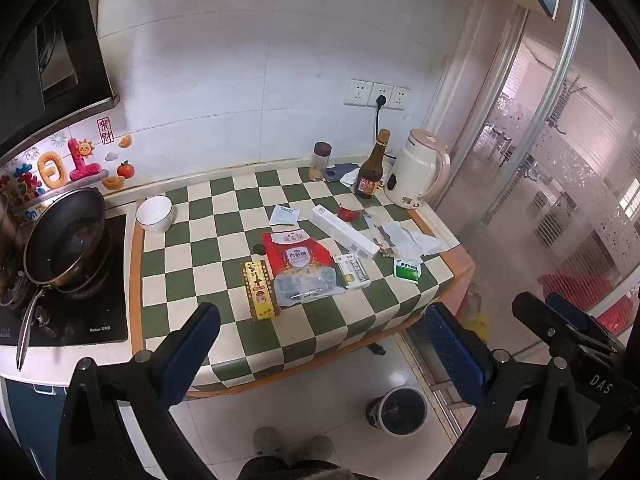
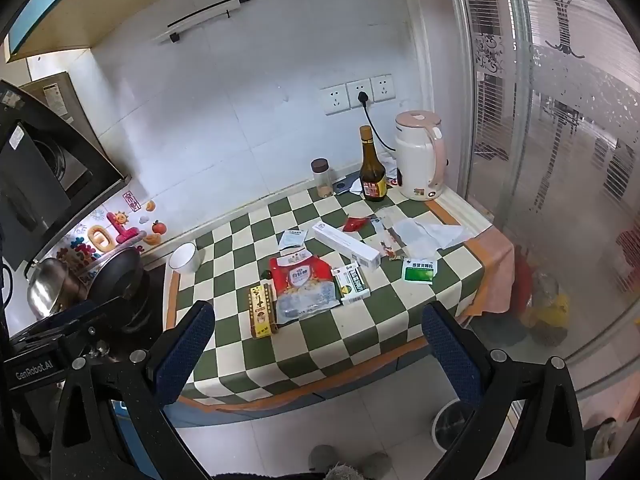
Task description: Collect trash
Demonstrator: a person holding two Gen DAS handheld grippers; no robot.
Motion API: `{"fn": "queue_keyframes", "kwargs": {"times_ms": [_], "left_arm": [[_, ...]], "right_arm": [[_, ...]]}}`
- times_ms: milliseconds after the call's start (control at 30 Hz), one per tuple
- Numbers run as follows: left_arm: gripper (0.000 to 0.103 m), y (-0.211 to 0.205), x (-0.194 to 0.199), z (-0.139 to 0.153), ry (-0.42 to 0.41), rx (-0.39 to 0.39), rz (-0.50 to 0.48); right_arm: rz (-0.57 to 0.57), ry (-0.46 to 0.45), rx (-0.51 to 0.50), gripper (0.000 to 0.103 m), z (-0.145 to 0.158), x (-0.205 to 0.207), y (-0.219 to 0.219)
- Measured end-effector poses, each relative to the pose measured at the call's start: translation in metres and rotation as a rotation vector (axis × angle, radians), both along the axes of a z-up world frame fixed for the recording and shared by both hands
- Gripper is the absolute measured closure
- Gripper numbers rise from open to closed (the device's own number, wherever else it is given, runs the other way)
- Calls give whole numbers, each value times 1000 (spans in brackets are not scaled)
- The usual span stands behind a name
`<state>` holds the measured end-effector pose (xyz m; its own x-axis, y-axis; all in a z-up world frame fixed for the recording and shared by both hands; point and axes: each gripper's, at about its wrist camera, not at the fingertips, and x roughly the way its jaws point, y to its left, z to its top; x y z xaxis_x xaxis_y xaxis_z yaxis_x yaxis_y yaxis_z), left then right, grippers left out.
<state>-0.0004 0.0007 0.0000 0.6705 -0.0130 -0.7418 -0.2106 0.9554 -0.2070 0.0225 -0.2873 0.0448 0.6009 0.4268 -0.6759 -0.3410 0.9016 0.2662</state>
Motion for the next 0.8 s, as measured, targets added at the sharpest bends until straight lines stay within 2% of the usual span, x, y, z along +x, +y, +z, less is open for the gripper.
{"fn": "queue_keyframes", "kwargs": {"times_ms": [333,800], "left_arm": [[0,7,1,9,-1,14,-4],[0,-4,7,8,-6,24,-31]], "right_arm": [[0,1,4,0,1,0,1],[-7,2,17,0,6,3,-2]]}}
